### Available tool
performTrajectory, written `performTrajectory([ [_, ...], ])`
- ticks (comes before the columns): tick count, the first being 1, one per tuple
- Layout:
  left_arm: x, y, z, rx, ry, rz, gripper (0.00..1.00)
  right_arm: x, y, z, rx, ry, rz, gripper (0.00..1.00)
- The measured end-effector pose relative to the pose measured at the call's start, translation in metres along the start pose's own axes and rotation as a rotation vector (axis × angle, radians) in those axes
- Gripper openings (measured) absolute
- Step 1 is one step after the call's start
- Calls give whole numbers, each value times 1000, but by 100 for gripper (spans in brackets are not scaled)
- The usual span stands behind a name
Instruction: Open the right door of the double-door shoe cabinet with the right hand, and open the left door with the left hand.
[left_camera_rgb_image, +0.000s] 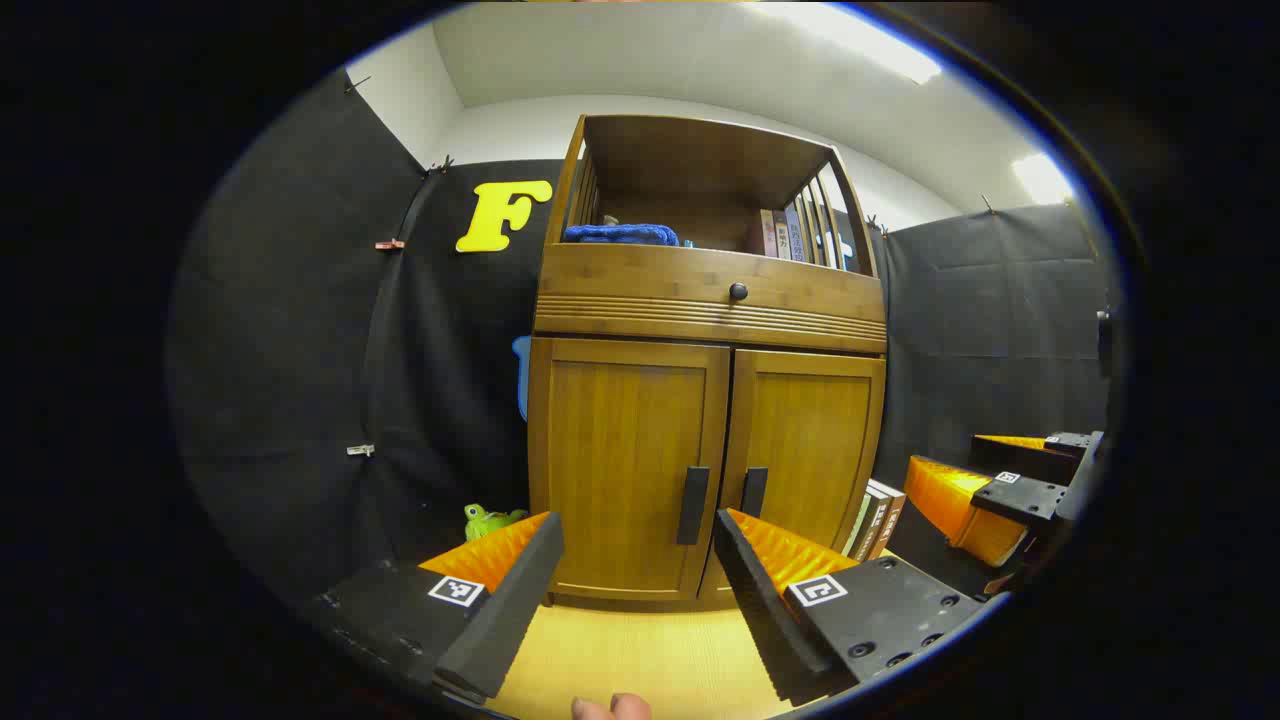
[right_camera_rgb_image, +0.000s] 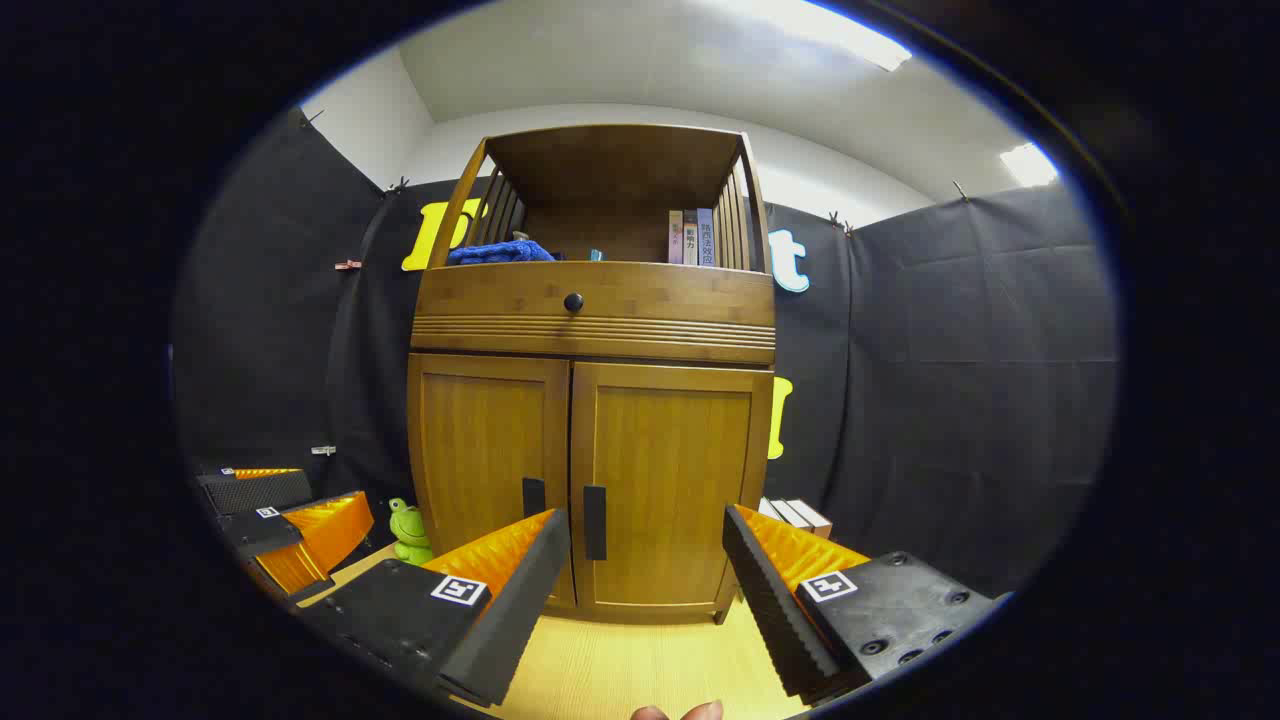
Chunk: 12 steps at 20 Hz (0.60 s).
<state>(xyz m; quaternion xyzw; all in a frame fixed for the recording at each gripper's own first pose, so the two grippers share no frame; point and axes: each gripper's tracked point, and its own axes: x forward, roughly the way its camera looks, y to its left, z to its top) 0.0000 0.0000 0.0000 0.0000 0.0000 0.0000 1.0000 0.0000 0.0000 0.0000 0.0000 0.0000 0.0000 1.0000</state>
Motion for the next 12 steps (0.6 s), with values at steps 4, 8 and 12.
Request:
performTrajectory([
  [4,6,2,-2,-6,7,3,94,1,3,-2,-5,3,9,98],
  [8,13,6,0,-7,3,5,95,6,0,-1,-14,1,1,95],
  [12,19,14,1,-6,2,9,92,14,-2,-6,0,14,-14,100],
])
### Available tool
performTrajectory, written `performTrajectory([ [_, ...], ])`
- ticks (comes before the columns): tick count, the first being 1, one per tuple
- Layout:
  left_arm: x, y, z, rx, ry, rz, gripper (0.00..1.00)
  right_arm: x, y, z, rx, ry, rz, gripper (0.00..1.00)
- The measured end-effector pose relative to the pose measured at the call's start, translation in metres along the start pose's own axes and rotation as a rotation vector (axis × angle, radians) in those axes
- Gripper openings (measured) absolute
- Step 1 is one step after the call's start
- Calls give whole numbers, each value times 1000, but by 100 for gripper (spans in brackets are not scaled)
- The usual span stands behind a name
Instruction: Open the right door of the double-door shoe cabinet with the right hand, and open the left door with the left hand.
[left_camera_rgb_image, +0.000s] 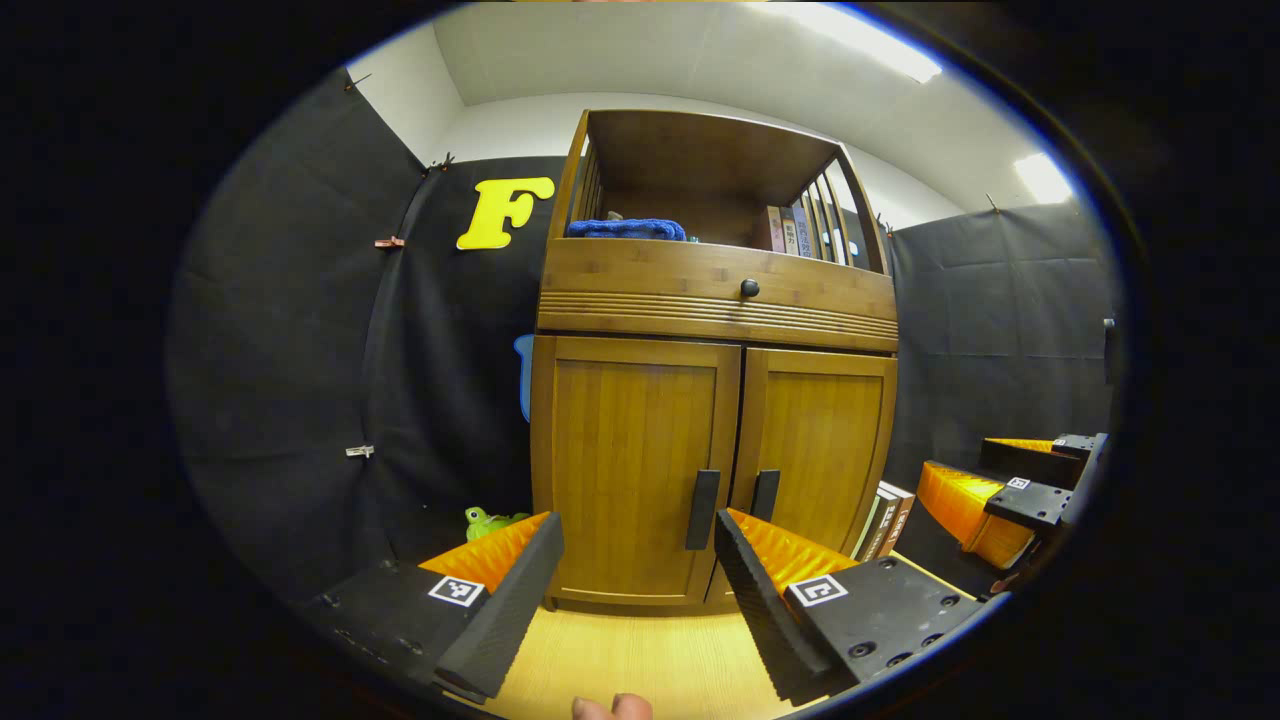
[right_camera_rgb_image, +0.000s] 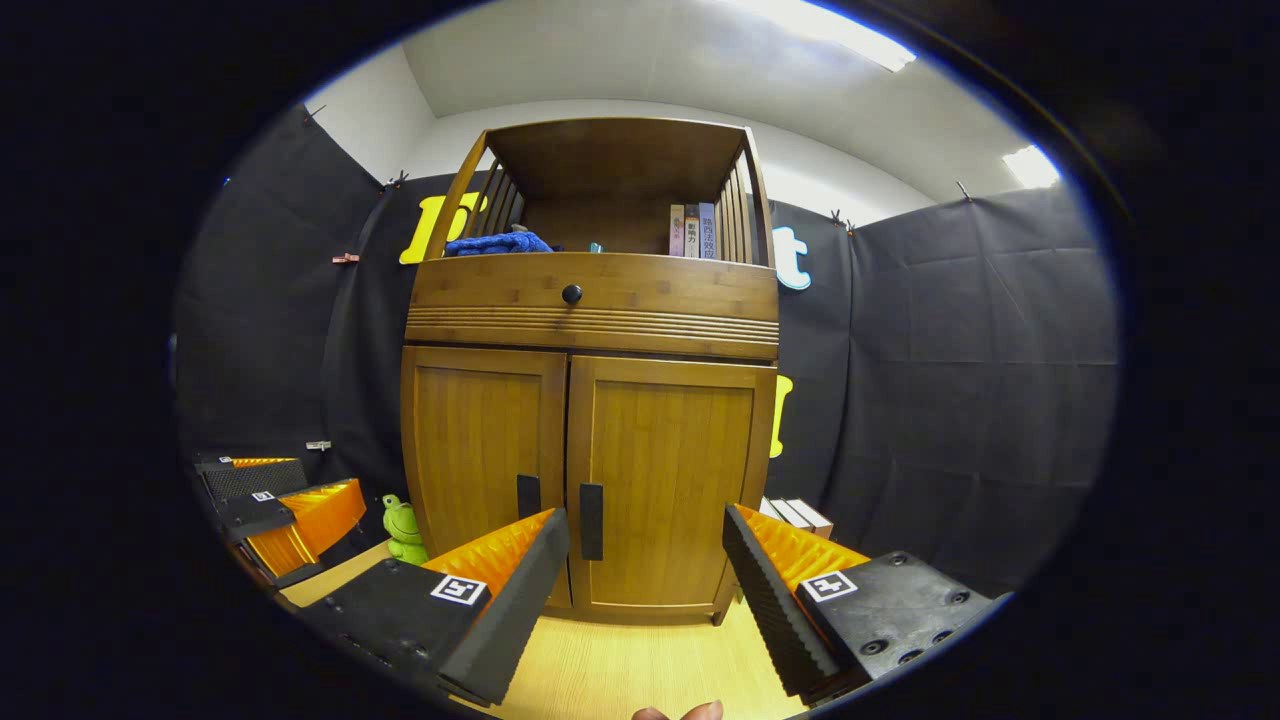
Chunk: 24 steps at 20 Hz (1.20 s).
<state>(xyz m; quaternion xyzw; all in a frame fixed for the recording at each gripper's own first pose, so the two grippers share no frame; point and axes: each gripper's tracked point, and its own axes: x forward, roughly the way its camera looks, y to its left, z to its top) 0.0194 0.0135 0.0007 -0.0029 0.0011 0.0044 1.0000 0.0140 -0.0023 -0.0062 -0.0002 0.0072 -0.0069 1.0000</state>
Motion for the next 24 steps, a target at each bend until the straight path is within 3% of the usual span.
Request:
performTrajectory([
  [3,6,7,3,-3,-7,-1,95,4,0,1,5,-2,-8,96],
  [8,18,23,9,-7,-15,9,95,18,6,3,37,-4,-8,98],
  [16,34,34,-9,49,12,21,95,82,22,-13,48,11,11,96],
  [24,44,33,-19,47,25,-5,95,160,43,-80,102,113,26,98],
])
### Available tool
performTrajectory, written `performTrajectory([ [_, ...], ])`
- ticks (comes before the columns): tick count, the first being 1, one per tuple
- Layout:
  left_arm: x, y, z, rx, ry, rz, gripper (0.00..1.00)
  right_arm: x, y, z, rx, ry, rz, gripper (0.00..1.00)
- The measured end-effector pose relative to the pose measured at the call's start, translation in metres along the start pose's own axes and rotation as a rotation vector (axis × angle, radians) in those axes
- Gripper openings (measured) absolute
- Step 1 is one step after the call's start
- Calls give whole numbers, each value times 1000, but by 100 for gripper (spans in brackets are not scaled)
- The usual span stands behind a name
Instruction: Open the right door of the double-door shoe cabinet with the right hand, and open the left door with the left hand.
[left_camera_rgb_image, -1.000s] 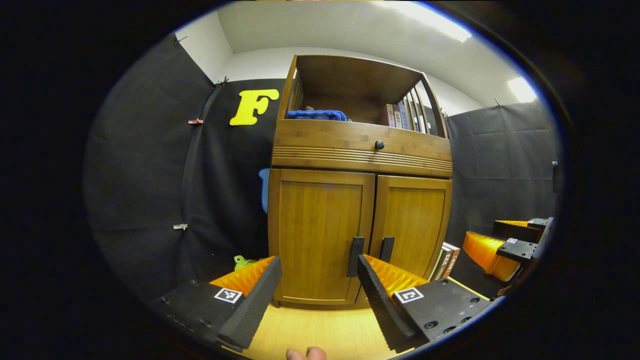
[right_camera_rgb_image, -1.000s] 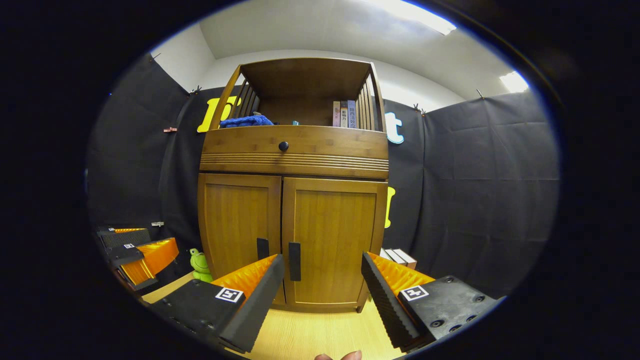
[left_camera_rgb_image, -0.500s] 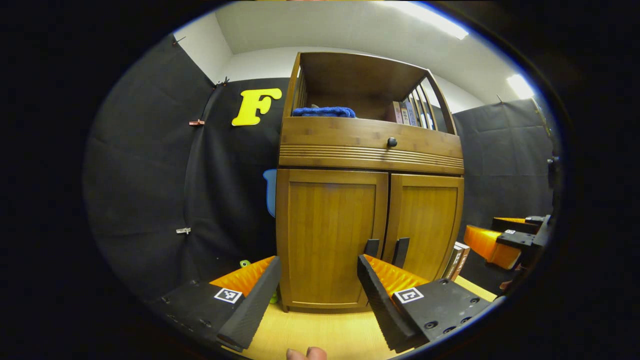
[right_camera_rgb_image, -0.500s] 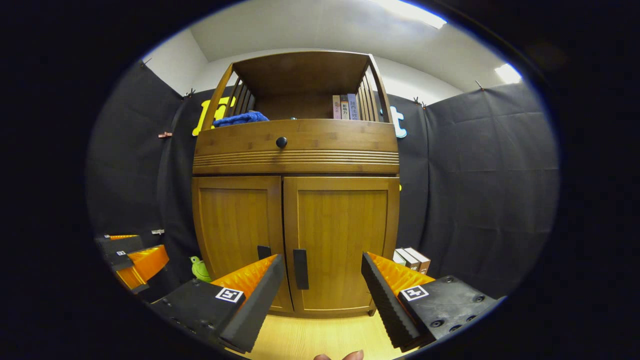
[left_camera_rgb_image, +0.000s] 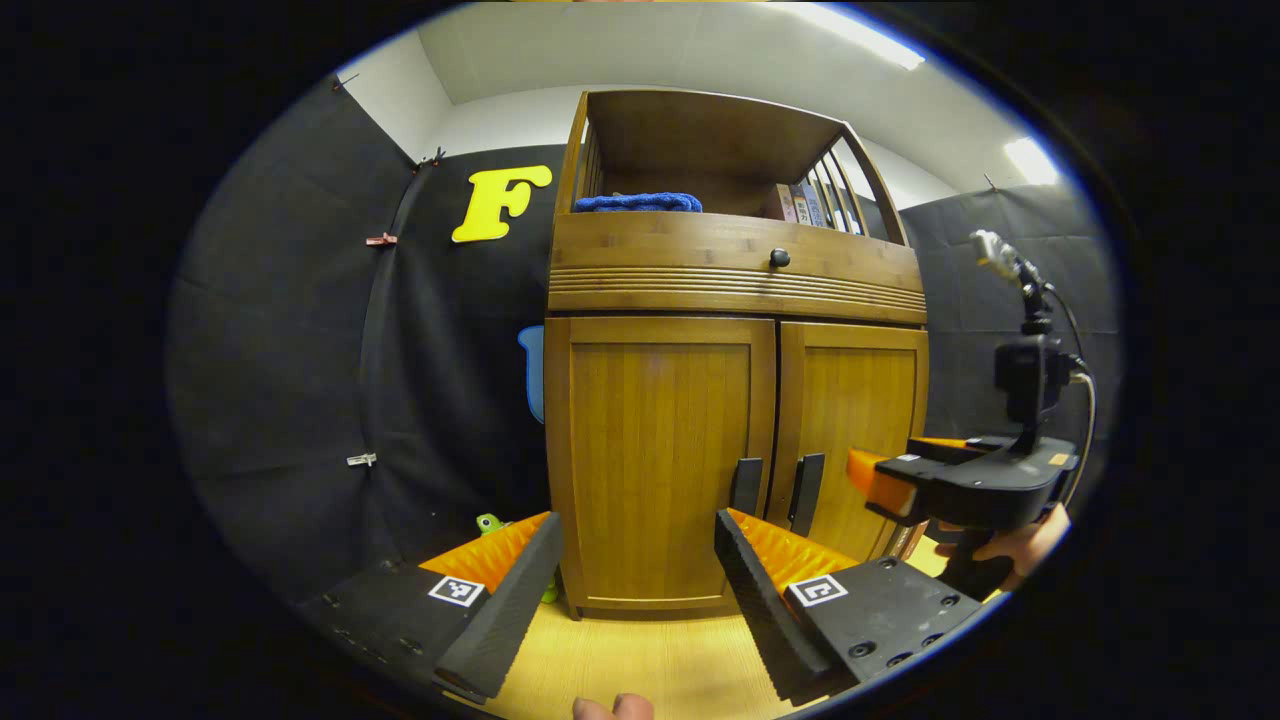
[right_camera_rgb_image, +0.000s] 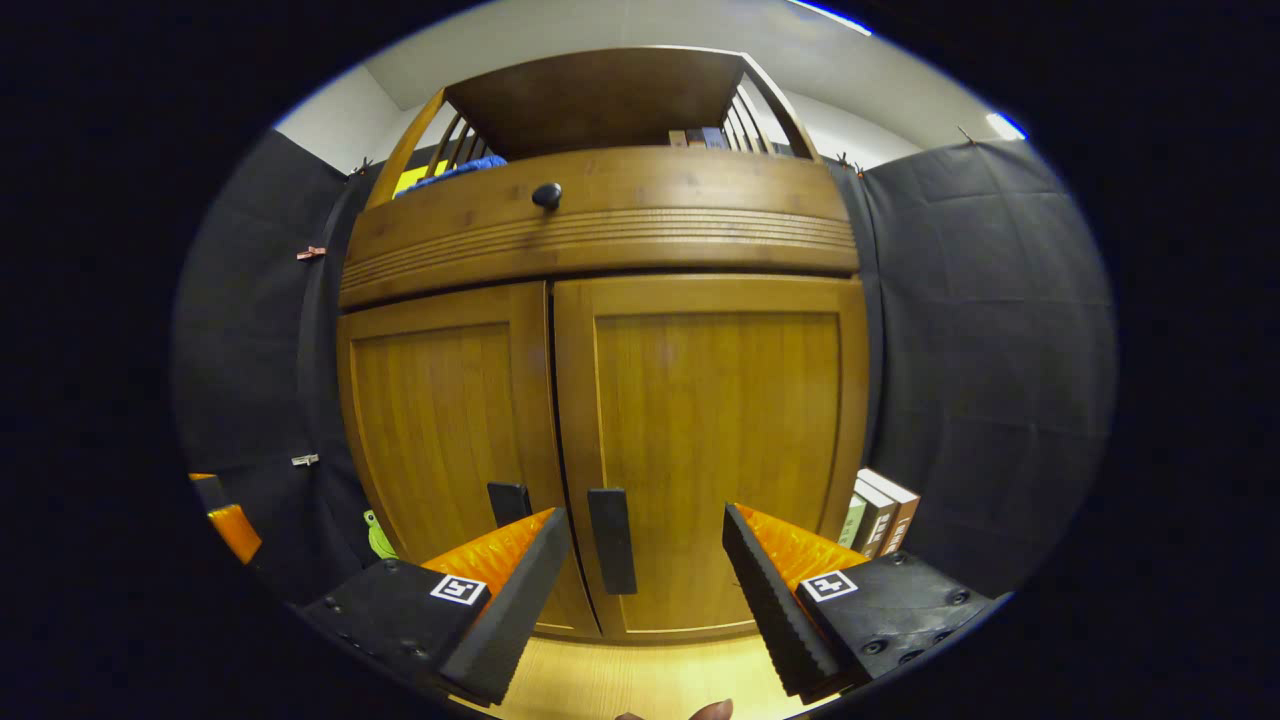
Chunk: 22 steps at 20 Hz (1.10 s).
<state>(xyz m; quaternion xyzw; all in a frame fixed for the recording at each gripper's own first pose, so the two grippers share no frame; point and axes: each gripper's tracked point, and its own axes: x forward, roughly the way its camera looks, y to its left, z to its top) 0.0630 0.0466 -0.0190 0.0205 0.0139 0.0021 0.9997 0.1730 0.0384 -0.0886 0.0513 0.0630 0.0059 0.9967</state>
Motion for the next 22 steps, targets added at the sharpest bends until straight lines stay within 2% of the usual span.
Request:
performTrajectory([
  [2,2,1,-2,-12,3,-8,92,20,3,-18,-17,22,0,98],
  [6,4,5,-5,-14,11,-17,95,54,8,-61,-11,90,-7,96],
  [7,4,7,-6,-13,15,-13,95,62,7,-66,-7,100,-12,87],
  [9,4,13,-10,-19,27,-5,95,76,9,-75,-15,99,-18,81],
  [11,2,19,-13,-23,35,4,95,87,15,-76,-40,84,-12,69],
  [12,1,20,-15,-22,39,3,92,89,17,-77,-52,86,-16,59],
  [15,-2,25,-19,-13,48,9,92,94,22,-78,-39,106,-21,42],
  [16,-5,27,-20,-12,49,14,95,93,20,-78,-46,95,-28,42],
  [20,-13,26,-17,-24,36,20,95,87,19,-78,-47,109,-9,25],
  [22,-18,21,-14,-32,35,12,95,68,15,-79,-46,119,3,26],
])
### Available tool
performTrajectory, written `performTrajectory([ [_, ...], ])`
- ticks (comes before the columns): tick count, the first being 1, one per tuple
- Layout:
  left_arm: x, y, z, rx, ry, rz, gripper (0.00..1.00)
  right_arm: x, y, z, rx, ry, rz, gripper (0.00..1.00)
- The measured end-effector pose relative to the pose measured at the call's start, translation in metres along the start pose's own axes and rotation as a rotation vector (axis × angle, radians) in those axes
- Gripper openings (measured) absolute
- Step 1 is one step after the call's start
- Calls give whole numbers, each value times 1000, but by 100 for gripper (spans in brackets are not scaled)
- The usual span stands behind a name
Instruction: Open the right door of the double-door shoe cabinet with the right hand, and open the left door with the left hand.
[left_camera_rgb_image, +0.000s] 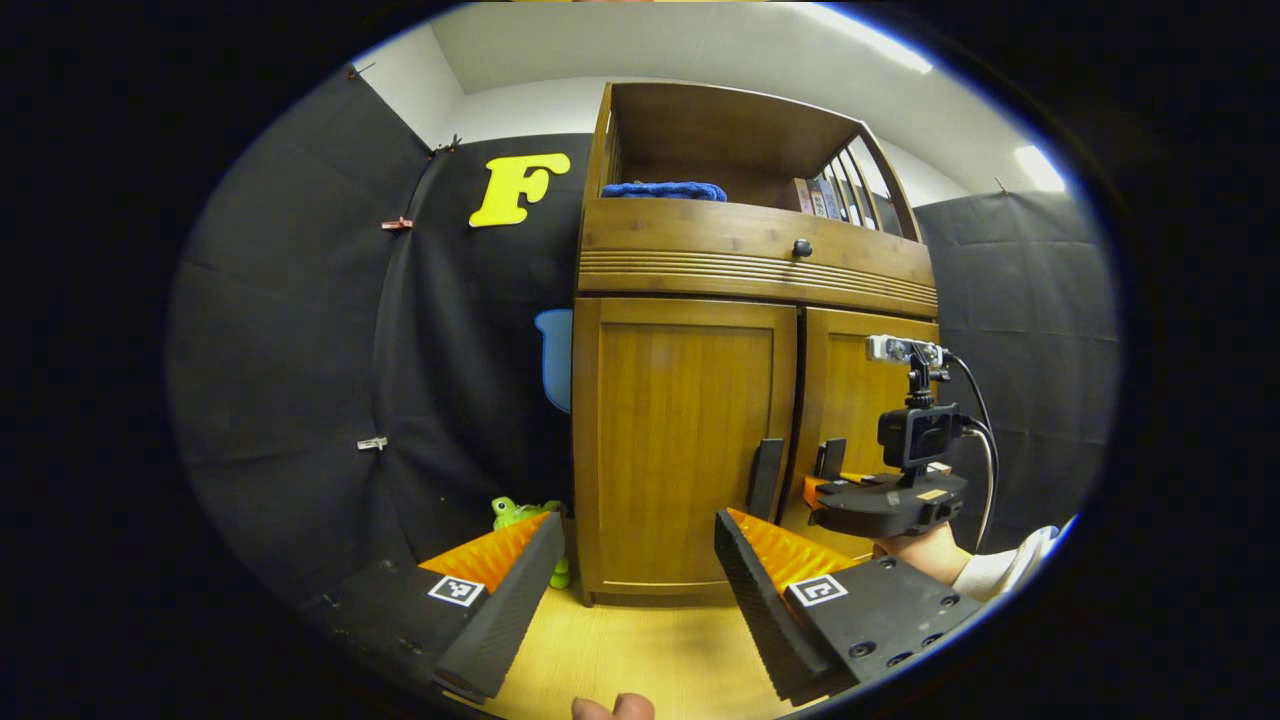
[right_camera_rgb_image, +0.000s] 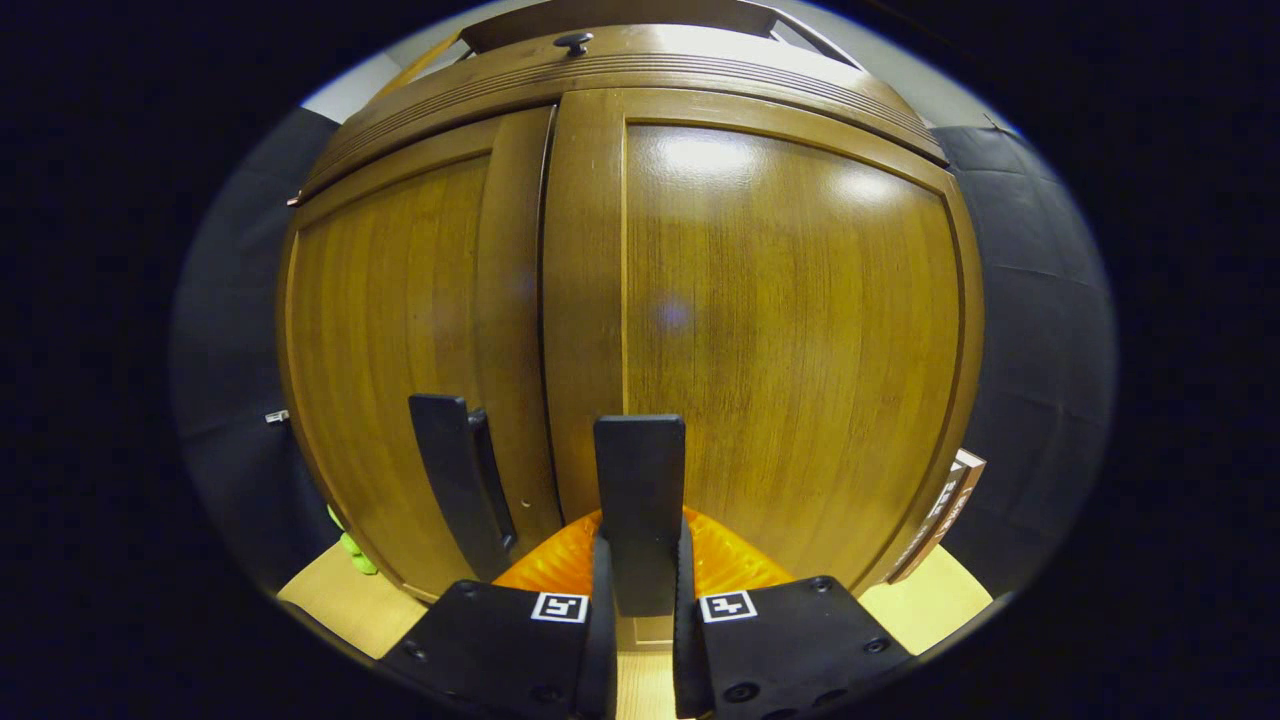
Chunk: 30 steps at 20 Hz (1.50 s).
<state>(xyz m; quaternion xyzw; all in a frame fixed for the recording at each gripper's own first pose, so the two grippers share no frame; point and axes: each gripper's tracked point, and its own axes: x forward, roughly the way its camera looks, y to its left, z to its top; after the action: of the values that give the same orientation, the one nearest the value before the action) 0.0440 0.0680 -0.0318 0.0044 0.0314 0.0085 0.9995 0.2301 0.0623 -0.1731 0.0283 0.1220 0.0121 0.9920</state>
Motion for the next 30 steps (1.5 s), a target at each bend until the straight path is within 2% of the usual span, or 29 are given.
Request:
performTrajectory([
  [5,-11,-24,6,-27,2,-22,97,-59,-21,-5,40,4,10,26],
  [9,-10,-42,9,-12,-6,-12,95,-99,-45,-11,31,18,51,25],
  [13,-2,-61,10,2,-14,-2,92,-133,-73,-11,43,26,52,23],
  [14,1,-67,12,1,-16,-4,95,-139,-80,-11,37,30,51,25],
  [19,21,-95,12,0,-17,-15,92,-167,-115,-11,12,41,71,25],
  [22,33,-110,13,11,-23,-26,92,-179,-139,-9,3,30,45,24],
  [23,37,-116,13,15,-24,-33,92,-183,-147,-5,10,17,36,22],
  [25,43,-124,12,22,-28,-37,95,-189,-161,1,12,7,35,24],
  [27,49,-133,9,18,-23,-46,92,-193,-176,2,-2,7,33,24],
  [28,51,-138,8,18,-23,-52,92,-195,-184,4,-4,4,28,21],
  [30,54,-147,9,27,-26,-65,92,-200,-200,5,6,1,10,24],
])
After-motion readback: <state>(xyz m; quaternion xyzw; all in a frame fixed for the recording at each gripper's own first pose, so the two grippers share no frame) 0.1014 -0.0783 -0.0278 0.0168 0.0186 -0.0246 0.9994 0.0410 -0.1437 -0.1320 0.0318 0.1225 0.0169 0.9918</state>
